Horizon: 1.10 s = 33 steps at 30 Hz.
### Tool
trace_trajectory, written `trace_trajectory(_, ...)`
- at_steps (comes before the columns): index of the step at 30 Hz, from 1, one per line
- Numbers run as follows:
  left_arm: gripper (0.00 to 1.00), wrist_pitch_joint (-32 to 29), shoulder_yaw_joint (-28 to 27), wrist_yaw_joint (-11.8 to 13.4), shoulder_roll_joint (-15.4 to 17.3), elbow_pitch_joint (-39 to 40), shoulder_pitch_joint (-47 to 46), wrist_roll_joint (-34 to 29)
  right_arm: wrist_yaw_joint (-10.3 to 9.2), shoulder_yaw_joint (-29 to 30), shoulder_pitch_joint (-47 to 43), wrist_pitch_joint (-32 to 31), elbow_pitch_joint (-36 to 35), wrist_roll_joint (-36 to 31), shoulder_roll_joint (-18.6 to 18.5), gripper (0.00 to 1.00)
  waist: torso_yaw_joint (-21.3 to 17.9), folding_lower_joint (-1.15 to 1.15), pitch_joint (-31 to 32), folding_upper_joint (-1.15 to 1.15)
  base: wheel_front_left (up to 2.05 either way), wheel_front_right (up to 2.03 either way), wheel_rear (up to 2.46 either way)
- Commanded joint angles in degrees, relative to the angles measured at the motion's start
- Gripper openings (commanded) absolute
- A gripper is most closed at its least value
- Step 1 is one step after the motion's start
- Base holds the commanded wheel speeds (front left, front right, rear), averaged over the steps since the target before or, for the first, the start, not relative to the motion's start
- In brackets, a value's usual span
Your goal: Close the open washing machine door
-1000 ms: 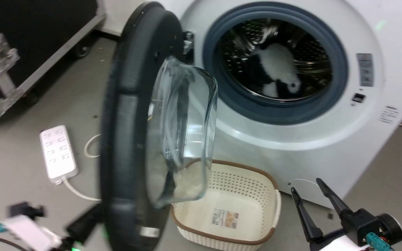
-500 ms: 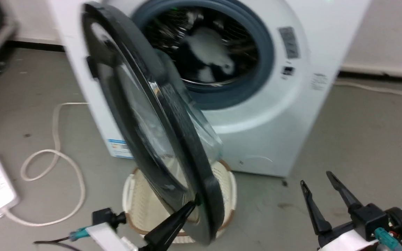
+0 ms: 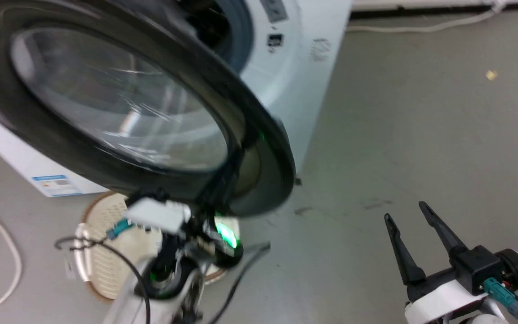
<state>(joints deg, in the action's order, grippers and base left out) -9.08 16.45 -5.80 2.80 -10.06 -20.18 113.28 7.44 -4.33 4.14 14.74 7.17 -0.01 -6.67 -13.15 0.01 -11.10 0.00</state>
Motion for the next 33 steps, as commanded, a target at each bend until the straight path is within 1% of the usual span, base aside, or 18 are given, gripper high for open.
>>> trace_trajectory(1, 0.0, 1.0, 0.3, -0.5, 0.1, -1.2, -1.8, 0.5, 0.05, -0.1, 0.9, 0.3, -0.1, 0.2, 0.4, 1.0, -2.3, -0.01, -2.1, 0.0, 0.0, 0.0, 0.0)
trace_trajectory(4, 0.0, 4.6, 1.5, -1.2, 0.1, -5.5, -6.6, 1.9, 0.05, -0.1, 1.1, 0.3, 0.0, 0.2, 0.5, 1.0, -2.6, -0.01, -2.2, 0.0, 0.0, 0.0, 0.0)
trace_trajectory(7, 0.0, 6.5, 3.3, -1.5, 0.1, -8.9, -9.6, 3.1, 0.05, 0.0, 1.2, 0.3, 0.3, 0.2, 0.6, 1.0, -2.3, -0.01, -1.7, 0.0, 0.0, 0.0, 0.0)
trace_trajectory(9, 0.0, 7.3, 4.2, -1.6, 0.1, -10.5, -10.5, 3.8, 0.05, 0.0, 1.2, 0.3, 0.4, 0.1, 0.7, 1.0, -1.6, -0.01, -1.0, 0.0, 0.0, 0.0, 0.0)
trace_trajectory(12, 0.0, 7.8, 4.8, -1.7, 0.1, -10.7, -10.2, 3.2, 0.05, 0.2, 0.9, 0.3, 0.4, 0.1, 0.7, 1.0, -0.2, -0.01, 0.3, 0.0, 0.0, 0.0, 0.0)
trace_trajectory(16, 0.0, 7.2, 4.9, -1.7, 0.2, -9.1, -6.0, -1.2, 0.05, 0.5, -0.3, 0.3, 0.1, 0.0, 0.5, 1.0, 2.5, -0.01, 3.2, 0.0, 0.0, 0.0, 0.0)
trace_trajectory(19, 0.0, 8.1, 5.4, -1.7, 2.0, -6.2, -1.0, -7.5, 0.05, 1.0, -1.7, 0.3, -0.3, 0.2, 0.2, 1.0, 4.7, -0.01, 5.6, 0.0, 0.0, 0.0, 0.0)
trace_trajectory(21, 0.0, 9.6, 6.4, -1.7, 4.0, -3.2, 2.9, -12.9, 0.05, 1.2, -2.8, 0.3, -0.7, 0.3, 0.0, 1.0, 6.2, -0.01, 7.2, 0.0, 0.0, 0.0, 0.0)
trace_trajectory(22, 0.26, 10.6, 6.9, -1.7, 5.0, -1.5, 5.0, -15.7, 0.05, 1.3, -3.3, 0.3, -0.9, 0.3, -0.1, 1.0, 7.0, -0.01, 7.9, 0.0, 0.0, 0.0, 0.0)
trace_trajectory(23, 0.83, 12.1, 7.1, -1.7, 6.1, 0.1, 7.0, -18.3, 0.05, 1.4, -3.9, 0.3, -1.1, 0.3, -0.2, 1.0, 7.8, -0.01, 8.4, 0.0, 0.0, 0.0, 0.0)
trace_trajectory(24, 1.0, 13.7, 7.2, -1.7, 7.1, 1.7, 8.9, -20.6, 0.05, 1.4, -4.3, 0.3, -1.3, 0.4, -0.3, 1.0, 8.5, -0.01, 8.9, 0.0, 0.0, 0.0, 0.0)
trace_trajectory(26, 1.0, 17.3, 7.3, -1.7, 9.7, 4.1, 12.0, -25.9, 0.05, 1.3, -5.2, 0.3, -1.8, 0.4, -0.5, 1.0, 9.9, -0.01, 9.8, 0.0, 0.0, 0.0, 0.0)
trace_trajectory(29, 1.0, 22.5, 7.9, -1.7, 14.3, 4.6, 14.7, -37.9, 0.05, 1.1, -6.4, 0.3, -2.4, 0.5, -1.0, 1.0, 12.3, -0.01, 10.9, 0.0, 0.0, 0.0, 0.0)
trace_trajectory(30, 1.0, 23.3, 7.4, -1.7, 15.1, 4.2, 15.3, -42.1, 0.05, 0.9, -6.7, 0.3, -2.5, 0.6, -1.1, 1.0, 12.8, -0.01, 11.2, 0.0, 0.0, 0.0, 0.0)
trace_trajectory(32, 1.0, 24.0, 5.3, -0.8, 15.2, 3.9, 16.2, -50.2, 0.05, 0.6, -7.2, 0.3, -2.8, 0.6, -1.3, 1.0, 13.9, -0.01, 11.8, 0.0, 0.0, 0.0, 0.0)
trace_trajectory(33, 1.0, 24.0, 5.3, -0.8, 15.2, 3.9, 16.2, -50.2, 0.05, 0.6, -7.2, 0.3, -2.8, 0.6, -1.3, 1.0, 13.9, -0.01, 11.8, 0.0, 0.0, 0.0, 0.0)
